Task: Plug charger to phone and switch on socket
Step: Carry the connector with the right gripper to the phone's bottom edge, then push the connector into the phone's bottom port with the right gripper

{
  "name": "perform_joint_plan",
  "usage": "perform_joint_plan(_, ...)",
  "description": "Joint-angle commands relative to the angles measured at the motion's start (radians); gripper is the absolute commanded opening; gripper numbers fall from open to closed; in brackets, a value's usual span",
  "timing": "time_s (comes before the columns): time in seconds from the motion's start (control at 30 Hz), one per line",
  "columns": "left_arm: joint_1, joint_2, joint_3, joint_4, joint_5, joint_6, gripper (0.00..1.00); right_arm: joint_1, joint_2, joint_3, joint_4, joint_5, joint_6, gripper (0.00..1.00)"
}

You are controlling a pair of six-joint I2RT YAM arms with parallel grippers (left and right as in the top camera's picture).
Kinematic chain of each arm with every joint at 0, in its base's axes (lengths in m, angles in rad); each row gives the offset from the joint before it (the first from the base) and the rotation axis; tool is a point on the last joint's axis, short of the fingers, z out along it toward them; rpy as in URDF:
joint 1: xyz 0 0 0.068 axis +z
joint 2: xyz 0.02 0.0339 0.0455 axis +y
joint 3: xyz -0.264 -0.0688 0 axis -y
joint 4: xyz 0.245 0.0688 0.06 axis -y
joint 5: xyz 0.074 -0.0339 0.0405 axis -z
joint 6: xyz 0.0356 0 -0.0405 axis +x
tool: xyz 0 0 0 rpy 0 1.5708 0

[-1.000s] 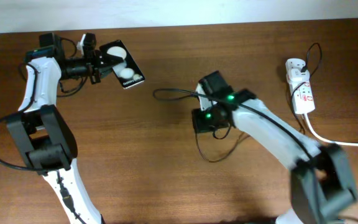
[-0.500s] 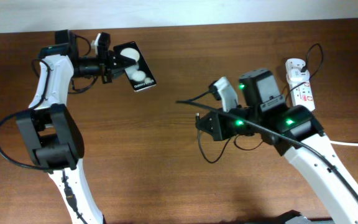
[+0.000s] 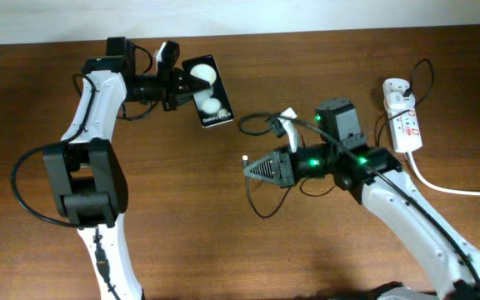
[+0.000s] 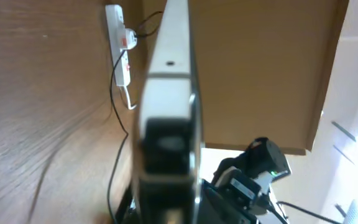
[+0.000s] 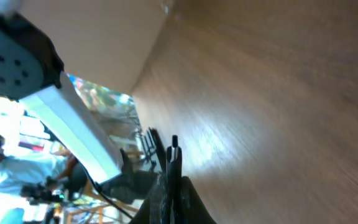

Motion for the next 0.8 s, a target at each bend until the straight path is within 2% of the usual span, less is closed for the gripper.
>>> perform_joint_plan(0.0, -0.002, -0.038, 0.007, -0.001, 0.077, 0.027, 0.0, -0.002, 0.072, -0.001, 0.108, -0.097, 0.109, 0.04)
perform_joint_plan(0.2, -0.002, -0.038, 0.007, 0.0, 0.077, 0.05, 0.0, -0.002, 0.206, 0.0, 0.356, -0.2, 0.245, 0.04)
perform_joint_plan(0.37, -0.002, -0.038, 0.007, -0.001, 0.077, 0.068, 0.0, -0.002, 0.279, 0.0, 0.492, -0.267, 0.316, 0.04)
perform_joint_plan(0.7, -0.075, -0.038, 0.007, -0.026, 0.077, 0.069, 0.0, -0.018, 0.28, 0.0, 0.502, -0.259, 0.319, 0.04)
perform_joint_plan(0.77, -0.08, -0.038, 0.007, -0.053, 0.077, 0.105, 0.0, -0.043, 0.28, 0.0, 0.502, -0.287, 0.319, 0.04)
